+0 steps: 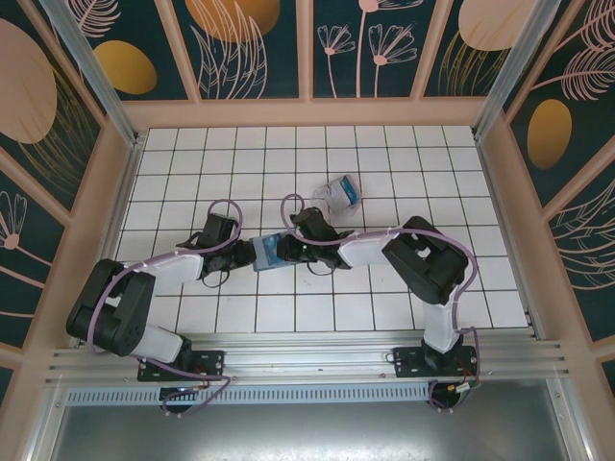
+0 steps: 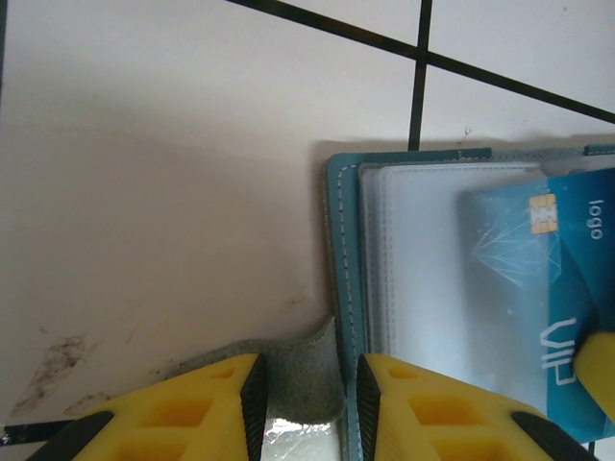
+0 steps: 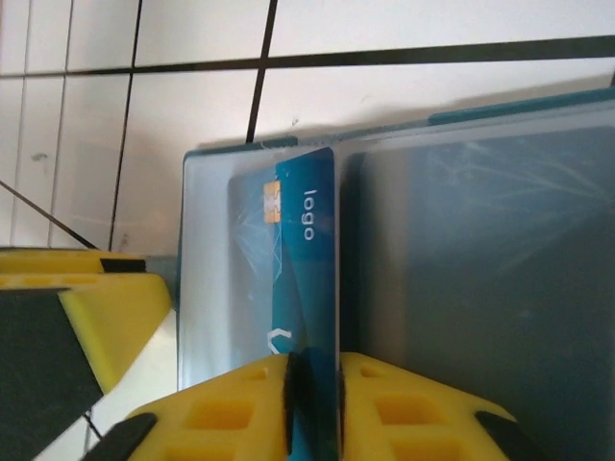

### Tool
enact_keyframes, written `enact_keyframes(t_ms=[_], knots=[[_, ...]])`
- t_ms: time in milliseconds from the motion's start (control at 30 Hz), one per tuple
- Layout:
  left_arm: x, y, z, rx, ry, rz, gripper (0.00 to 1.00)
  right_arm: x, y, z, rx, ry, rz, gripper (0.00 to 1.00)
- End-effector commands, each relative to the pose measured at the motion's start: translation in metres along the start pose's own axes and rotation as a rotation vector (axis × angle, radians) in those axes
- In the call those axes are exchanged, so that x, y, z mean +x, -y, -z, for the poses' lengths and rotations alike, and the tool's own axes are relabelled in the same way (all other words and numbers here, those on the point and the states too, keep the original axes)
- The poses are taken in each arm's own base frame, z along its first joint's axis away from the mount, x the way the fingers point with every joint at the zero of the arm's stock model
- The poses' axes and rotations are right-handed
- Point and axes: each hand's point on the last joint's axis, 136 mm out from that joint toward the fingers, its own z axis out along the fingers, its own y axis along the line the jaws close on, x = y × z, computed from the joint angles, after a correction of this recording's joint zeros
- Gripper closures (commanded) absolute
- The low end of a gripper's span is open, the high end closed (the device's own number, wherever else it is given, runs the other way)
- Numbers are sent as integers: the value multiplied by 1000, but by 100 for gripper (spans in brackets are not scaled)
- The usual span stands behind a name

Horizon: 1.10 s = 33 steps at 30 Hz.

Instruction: Put the credit cards into the card holder

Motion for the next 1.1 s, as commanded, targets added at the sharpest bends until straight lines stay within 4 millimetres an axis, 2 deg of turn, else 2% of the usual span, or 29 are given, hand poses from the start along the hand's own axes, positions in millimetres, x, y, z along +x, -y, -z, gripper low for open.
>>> enact_keyframes(t_ms=[0,100,300,600,833,1067], knots=[[16,-5,-7,-9,-71,-4,66,-3,7,19,131,-4,76,69],[17,-6,-7,-11,-76,-4,70,-14,4,31,176,22,116,63],[18,-6,-6,-10,-76,-2,70,-27,3,41,208,47,144,60],[22,-8,-7,-4,-83,7,73,-26,8,17,174,2,119,62],[23,-6,-9,6,-87,10,74,-17,7,-2,143,-50,93,62],[25,-5,-9,18,-87,16,74,-5,-15,-9,103,-73,119,62]])
